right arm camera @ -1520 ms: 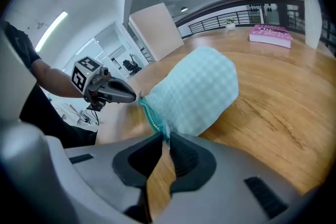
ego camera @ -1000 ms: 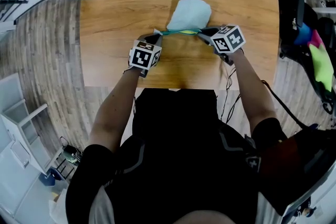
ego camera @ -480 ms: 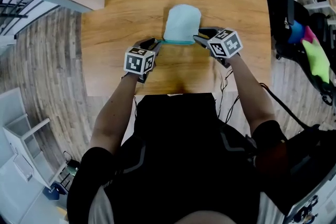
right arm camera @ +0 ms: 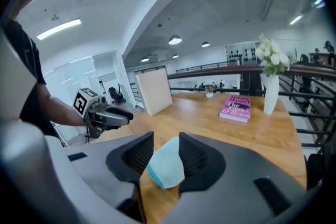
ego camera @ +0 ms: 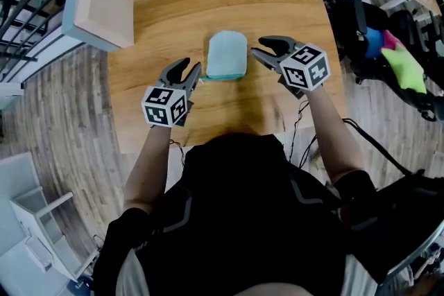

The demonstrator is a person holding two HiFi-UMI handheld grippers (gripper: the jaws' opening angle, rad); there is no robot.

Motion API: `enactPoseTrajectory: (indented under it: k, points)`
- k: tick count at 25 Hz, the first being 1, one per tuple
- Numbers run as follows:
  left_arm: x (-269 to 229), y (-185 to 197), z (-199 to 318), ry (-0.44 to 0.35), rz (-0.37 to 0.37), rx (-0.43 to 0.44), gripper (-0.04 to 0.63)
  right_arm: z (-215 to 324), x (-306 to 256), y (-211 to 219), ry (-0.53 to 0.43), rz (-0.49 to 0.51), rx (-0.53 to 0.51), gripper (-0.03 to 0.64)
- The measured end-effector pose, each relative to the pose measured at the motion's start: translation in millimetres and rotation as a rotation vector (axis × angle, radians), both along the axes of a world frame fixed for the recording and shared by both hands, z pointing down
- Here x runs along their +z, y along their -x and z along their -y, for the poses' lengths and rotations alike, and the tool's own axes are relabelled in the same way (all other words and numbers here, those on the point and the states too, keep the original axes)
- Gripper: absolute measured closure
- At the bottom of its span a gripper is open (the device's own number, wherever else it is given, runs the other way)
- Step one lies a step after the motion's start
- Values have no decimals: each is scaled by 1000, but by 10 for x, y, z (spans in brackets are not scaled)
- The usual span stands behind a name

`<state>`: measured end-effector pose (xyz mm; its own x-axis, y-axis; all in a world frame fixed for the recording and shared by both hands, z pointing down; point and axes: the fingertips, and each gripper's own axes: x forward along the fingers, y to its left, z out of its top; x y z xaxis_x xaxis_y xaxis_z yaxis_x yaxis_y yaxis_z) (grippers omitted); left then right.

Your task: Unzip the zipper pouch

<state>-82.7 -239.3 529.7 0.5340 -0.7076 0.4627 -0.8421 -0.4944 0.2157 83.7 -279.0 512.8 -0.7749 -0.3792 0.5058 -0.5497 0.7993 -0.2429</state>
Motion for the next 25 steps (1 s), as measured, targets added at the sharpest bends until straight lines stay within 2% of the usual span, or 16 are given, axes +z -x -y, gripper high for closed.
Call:
enactPoseTrajectory:
  k: [3, 6, 10, 14, 18, 25]
  points:
    - [-416, 48, 43, -86, 5, -30, 416, 16, -433, -69, -87, 36, 30, 457]
    - [-855, 59, 66, -178, 15, -52, 416, 0, -827, -127, -200, 25, 45, 464]
    - [-1420, 57, 37, -283, -26, -93, 419, -97, -1238, -161, -301, 32, 51, 469]
    - [-1778, 175, 46, -305, -43, -204, 466, -56, -1632, -225, -351, 115, 135, 547]
    - [-2032, 165, -52, -339, -48, -212, 521, -120, -1913, -242, -385, 147, 161, 563]
    - [-2267, 167, -217, -372, -121, -205, 563, -271, -2132, -265, -443, 143, 175, 602]
